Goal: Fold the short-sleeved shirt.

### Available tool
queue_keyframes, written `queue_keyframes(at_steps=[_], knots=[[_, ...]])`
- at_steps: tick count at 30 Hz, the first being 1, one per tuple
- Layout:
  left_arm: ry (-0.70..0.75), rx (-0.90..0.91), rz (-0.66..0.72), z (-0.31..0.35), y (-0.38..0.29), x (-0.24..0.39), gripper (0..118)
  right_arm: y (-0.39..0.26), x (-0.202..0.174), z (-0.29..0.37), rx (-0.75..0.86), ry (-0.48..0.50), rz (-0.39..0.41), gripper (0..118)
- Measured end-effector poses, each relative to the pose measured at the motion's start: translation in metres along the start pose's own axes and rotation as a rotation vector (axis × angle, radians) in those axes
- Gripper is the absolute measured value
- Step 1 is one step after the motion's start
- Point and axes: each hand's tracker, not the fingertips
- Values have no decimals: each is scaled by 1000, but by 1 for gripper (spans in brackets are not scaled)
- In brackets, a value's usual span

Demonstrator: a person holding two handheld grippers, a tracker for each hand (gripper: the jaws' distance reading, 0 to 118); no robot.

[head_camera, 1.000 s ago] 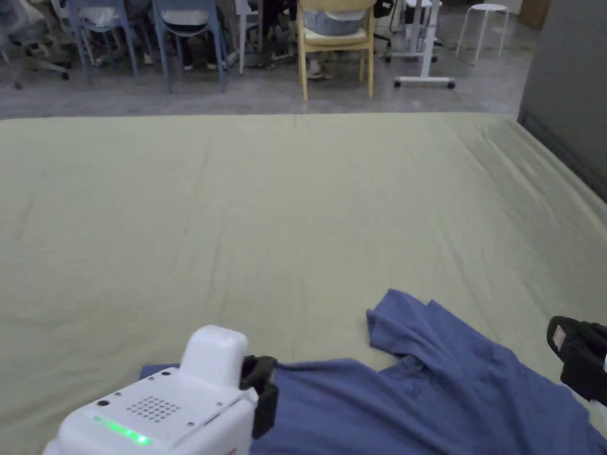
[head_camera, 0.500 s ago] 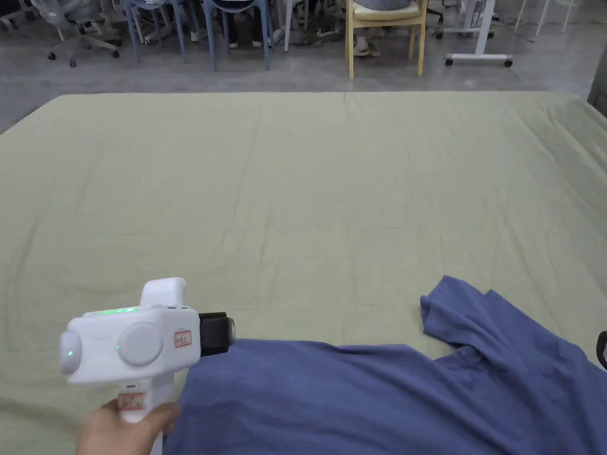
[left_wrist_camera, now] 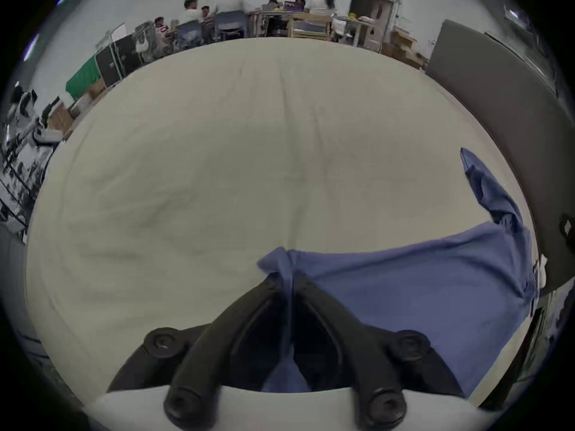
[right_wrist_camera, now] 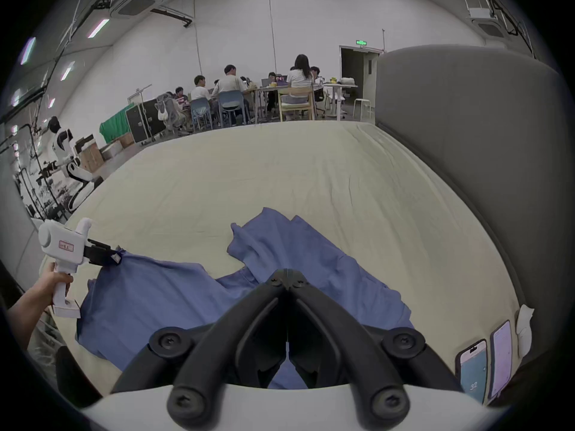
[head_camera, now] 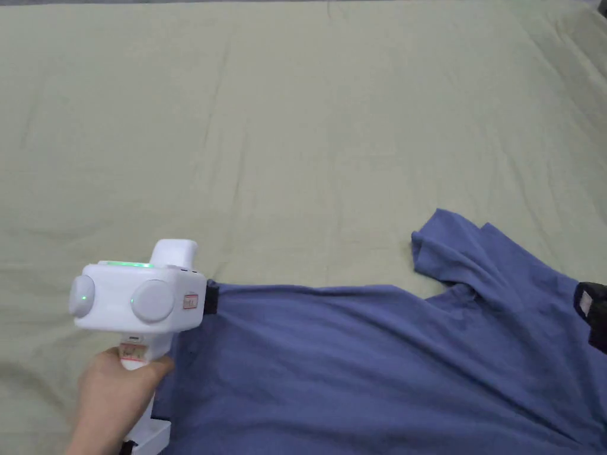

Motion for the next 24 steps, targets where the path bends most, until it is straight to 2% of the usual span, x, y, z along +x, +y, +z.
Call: queue_keyframes(at_steps=[3,4,6,7,8,9,10,12,13,14,16,17,18,19,20,21,22,23,24], knots=[[-68,82,59,25,1,3,4,1,12,-3,-27,18,-33,3],[-82,111,74,40,0,5,4,5,21,-5,-46,50,-70,5],[-116,154,98,59,0,8,4,16,43,-16,-110,105,-178,87],[-127,163,106,67,0,9,4,20,58,-27,-182,184,-243,112],[-131,176,112,73,0,10,4,22,71,-40,-222,257,-311,118],[-135,182,105,78,-1,12,4,23,83,-52,-238,293,-393,118],[-132,181,103,80,-1,14,4,26,95,-65,-237,277,-465,118],[-128,185,97,80,-2,16,4,31,116,-96,-315,177,-533,118],[-127,184,99,80,-2,17,4,36,122,-115,-343,112,-511,118],[-127,181,105,79,-3,17,4,39,123,-130,-366,65,-449,118],[-130,177,121,74,-3,18,4,39,111,-157,-436,-72,-213,117],[-134,172,129,72,-3,18,4,37,101,-167,-474,-113,-105,101],[-136,170,133,71,-3,18,4,32,91,-173,-493,-113,-11,66],[-135,170,137,70,-4,17,4,25,80,-177,-516,-111,100,66],[-134,169,139,67,-2,18,4,18,70,-179,-537,-142,191,53],[-132,164,138,66,-2,18,4,15,65,-173,-488,-174,215,42],[-130,162,135,67,-3,18,4,17,63,-166,-453,-172,217,39],[-123,164,130,68,-3,18,4,18,63,-169,-451,-150,205,11],[-118,166,127,67,-2,18,4,18,63,-165,-436,-145,190,6]])
